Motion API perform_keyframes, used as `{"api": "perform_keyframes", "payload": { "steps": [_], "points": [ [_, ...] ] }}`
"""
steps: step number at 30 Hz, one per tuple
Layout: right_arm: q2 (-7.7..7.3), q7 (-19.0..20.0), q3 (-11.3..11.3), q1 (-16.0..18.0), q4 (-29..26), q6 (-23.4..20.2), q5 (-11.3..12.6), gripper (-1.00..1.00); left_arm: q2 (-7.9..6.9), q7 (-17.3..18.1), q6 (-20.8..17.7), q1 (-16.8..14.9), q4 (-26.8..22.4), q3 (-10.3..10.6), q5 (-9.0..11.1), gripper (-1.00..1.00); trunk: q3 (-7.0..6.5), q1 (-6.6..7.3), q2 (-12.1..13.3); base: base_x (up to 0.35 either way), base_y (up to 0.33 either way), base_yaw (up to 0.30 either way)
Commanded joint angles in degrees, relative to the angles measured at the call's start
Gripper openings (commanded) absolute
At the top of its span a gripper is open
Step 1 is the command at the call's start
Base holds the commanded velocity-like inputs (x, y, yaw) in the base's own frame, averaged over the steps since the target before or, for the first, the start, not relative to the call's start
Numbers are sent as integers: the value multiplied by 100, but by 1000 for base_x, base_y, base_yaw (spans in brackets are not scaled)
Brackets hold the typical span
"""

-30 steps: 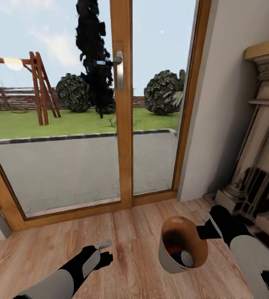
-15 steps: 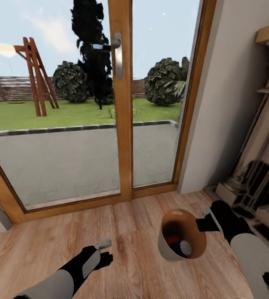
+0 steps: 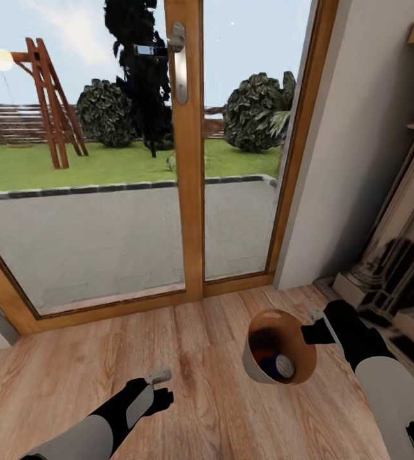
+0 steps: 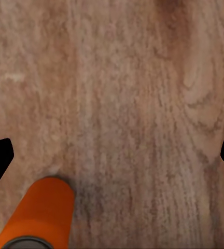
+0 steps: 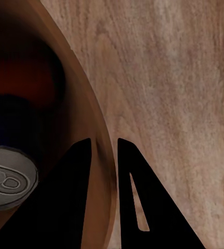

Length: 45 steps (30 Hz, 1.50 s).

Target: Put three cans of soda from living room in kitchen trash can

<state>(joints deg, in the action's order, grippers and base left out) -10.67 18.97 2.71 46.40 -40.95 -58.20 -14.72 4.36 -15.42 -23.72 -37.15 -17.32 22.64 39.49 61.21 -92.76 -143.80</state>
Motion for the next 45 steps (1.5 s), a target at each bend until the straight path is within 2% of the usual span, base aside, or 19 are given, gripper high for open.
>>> {"api": "perform_keyframes", "payload": {
  "steps": [1, 6, 8, 9, 11, 13, 17, 31, 45],
  "points": [
    [2, 19, 0, 2, -5, -21, 154, -100, -7, 7, 0, 5, -1, -2, 5, 100, -1, 1, 0, 0, 0, 0],
    [32, 19, -23, -1, -8, -24, 150, -100, -27, 45, 39, 19, -3, -4, 23, 100, -1, 1, 0, 0, 0, 0],
    [48, 19, -44, -6, -9, -25, 146, -100, -38, 162, 89, 24, -5, -5, 27, 100, -1, 1, 0, 0, 0, 0],
    [51, 19, -49, -8, -9, -25, 144, -100, -42, 246, 112, 26, -6, -5, 27, 100, -1, 1, 0, 0, 0, 0],
    [59, 18, -60, -11, -9, -26, 139, -100, -53, 712, 173, 29, -2, 0, 14, 100, -1, 1, 0, 0, 2, 0],
    [62, 17, -64, -14, -9, -26, 138, -100, -58, 938, 194, 31, -1, 2, 6, 100, -1, 1, 0, 0, 24, 0],
    [71, 13, -71, -16, -9, -27, 133, -100, -58, 1110, 213, 32, 0, 9, -12, 100, -1, 1, 0, -51, 64, 0],
    [74, 11, -74, -17, -9, -33, 127, -100, -51, 1181, 227, 32, 0, 28, -33, 100, 0, 1, 0, -91, 72, 7],
    [74, 11, -73, -17, -9, -34, 119, -100, -49, 1167, 220, 32, -1, 39, -34, 100, 24, 1, 0, -2, 2, 128]
  ]
}}
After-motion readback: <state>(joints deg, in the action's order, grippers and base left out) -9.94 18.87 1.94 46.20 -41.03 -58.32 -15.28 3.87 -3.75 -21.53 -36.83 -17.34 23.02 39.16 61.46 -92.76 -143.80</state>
